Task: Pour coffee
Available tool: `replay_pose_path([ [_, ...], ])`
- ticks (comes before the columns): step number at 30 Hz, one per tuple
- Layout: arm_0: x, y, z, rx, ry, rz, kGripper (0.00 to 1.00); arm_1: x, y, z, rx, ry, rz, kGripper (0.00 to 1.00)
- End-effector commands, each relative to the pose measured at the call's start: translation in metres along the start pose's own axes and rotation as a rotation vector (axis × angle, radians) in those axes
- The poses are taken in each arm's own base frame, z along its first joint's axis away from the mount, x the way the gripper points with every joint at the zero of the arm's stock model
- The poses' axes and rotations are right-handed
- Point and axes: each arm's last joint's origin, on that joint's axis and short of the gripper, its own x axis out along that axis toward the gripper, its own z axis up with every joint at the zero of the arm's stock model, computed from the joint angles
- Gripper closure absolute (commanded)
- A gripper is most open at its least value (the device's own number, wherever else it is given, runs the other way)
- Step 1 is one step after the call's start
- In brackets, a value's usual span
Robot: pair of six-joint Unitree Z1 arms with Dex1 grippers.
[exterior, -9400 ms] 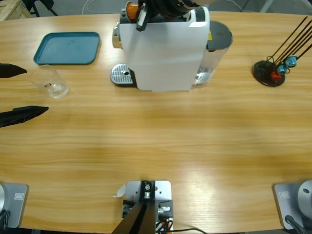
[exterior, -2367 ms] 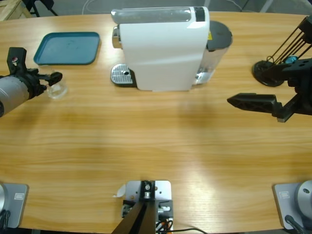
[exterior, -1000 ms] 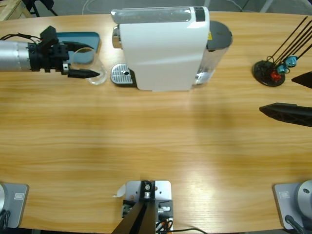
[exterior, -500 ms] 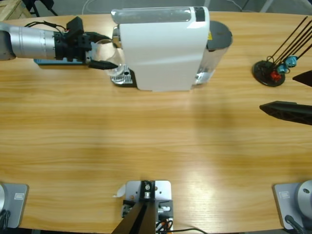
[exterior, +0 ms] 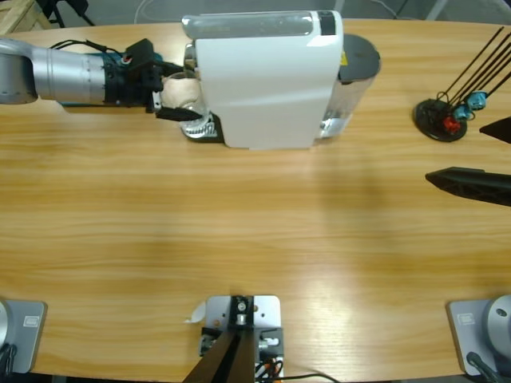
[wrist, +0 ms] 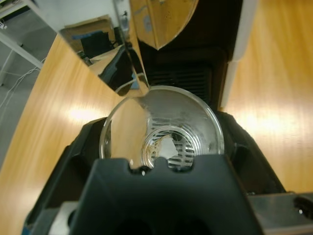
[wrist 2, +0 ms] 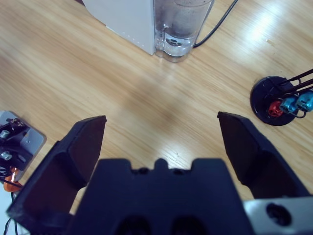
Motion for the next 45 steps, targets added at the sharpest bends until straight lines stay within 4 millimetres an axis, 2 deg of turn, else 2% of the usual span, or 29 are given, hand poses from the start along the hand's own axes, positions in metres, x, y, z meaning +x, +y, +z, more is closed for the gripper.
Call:
replay_pose_path([
  [1, 0.029, -0.011, -0.01, 0.013, 0.102, -0.022, 1.0, 0.008, 0.0, -0.01, -0.021, 0.034, -0.026, 0.0],
  [12, 0.016, -0.016, -0.011, -0.008, 0.063, -0.053, 1.0, 0.012, 0.0, -0.012, -0.014, 0.039, -0.025, 0.0],
  [16, 0.014, -0.01, -0.012, -0.078, 0.066, -0.03, 1.0, 0.011, 0.0, -0.012, -0.011, 0.035, -0.025, 0.0],
  [26, 0.014, -0.007, -0.01, -0.119, 0.04, -0.04, 1.0, 0.013, 0.001, -0.01, -0.009, 0.035, -0.022, 0.0],
  [27, 0.014, -0.007, -0.01, -0.118, 0.038, -0.043, 0.781, 0.013, 0.001, -0.01, -0.009, 0.034, -0.022, 0.0],
  [28, 0.014, -0.007, -0.009, -0.118, 0.033, -0.047, 0.486, 0.013, 0.001, -0.01, -0.008, 0.033, -0.022, 0.0],
  [30, 0.015, -0.007, -0.007, -0.117, 0.012, -0.063, 0.321, 0.013, 0.001, -0.01, -0.008, 0.032, -0.023, 0.0],
  [34, 0.015, -0.007, -0.006, -0.116, -0.003, -0.076, 0.067, 0.014, 0.001, -0.01, -0.009, 0.035, -0.022, 0.0],
  [35, 0.015, -0.007, -0.006, -0.116, -0.003, -0.076, 0.041, 0.013, 0.001, -0.01, -0.009, 0.035, -0.022, 0.0],
  [45, 0.01, -0.005, -0.008, -0.123, -0.008, -0.06, 0.041, 0.014, 0.001, -0.011, -0.009, 0.042, -0.018, 0.0],
])
